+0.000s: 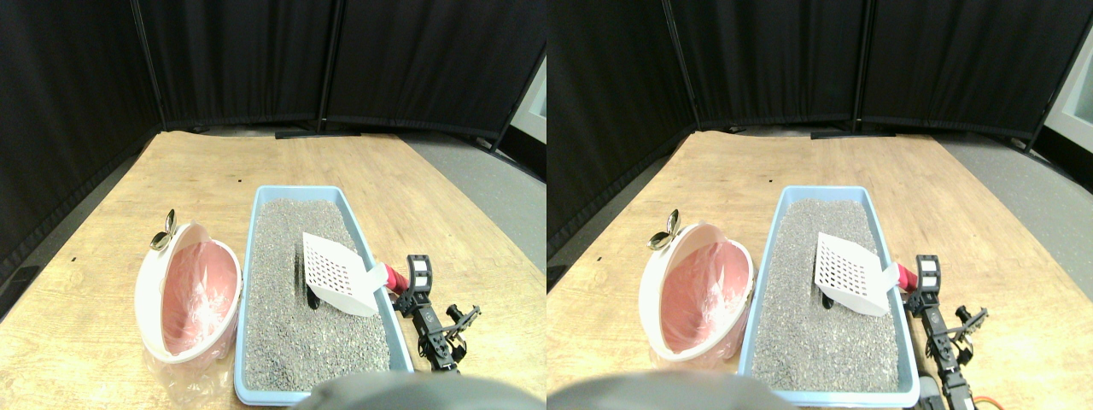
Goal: Scoop (unimanual)
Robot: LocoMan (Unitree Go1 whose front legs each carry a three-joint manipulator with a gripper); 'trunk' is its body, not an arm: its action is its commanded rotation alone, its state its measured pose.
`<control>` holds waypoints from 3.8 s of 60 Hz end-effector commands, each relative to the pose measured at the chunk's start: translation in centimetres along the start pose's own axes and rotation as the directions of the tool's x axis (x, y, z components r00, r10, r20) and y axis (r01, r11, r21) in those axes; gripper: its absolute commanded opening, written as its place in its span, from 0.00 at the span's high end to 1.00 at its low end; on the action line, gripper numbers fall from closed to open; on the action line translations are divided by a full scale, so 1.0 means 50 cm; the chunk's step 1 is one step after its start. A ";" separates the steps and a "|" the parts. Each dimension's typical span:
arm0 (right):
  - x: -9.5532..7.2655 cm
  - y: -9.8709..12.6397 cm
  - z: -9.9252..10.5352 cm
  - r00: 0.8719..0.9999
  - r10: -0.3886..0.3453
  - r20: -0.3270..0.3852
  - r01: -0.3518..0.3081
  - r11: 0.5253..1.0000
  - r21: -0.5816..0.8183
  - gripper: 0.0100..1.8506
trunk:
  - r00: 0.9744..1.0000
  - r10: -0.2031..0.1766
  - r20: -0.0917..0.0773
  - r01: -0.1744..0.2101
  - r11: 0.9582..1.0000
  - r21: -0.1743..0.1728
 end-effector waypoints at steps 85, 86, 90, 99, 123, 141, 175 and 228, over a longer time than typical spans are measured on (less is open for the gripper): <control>0.013 -0.031 0.106 0.977 0.141 0.157 -0.119 0.982 -0.144 0.97 | 1.000 0.007 -0.005 -0.007 1.000 -0.028; 0.013 -0.031 0.110 0.976 0.147 0.161 -0.122 0.981 -0.152 0.97 | 1.000 0.007 -0.005 -0.007 1.000 -0.029; 0.017 -0.029 0.133 0.968 0.166 0.187 -0.129 0.972 -0.195 0.97 | 1.000 0.014 -0.004 -0.014 0.999 -0.037; 0.033 -0.031 0.158 0.963 0.196 0.185 -0.150 0.960 -0.238 0.97 | 1.000 0.029 -0.005 -0.029 0.998 -0.053; 0.101 -0.013 0.231 0.915 0.365 0.173 -0.255 0.854 -0.454 0.97 | 0.996 0.090 -0.022 -0.092 0.989 -0.113; 0.135 0.007 0.258 0.901 0.417 0.123 -0.298 0.799 -0.523 0.97 | 0.991 0.129 -0.040 -0.133 0.980 -0.148; 0.149 0.035 0.254 0.916 0.390 0.096 -0.234 0.711 -0.663 0.85 | 0.980 0.185 -0.074 -0.196 0.961 -0.196; 0.134 0.064 0.279 0.902 0.410 0.135 -0.173 0.631 -0.756 0.97 | 0.985 0.160 -0.069 -0.170 0.966 -0.194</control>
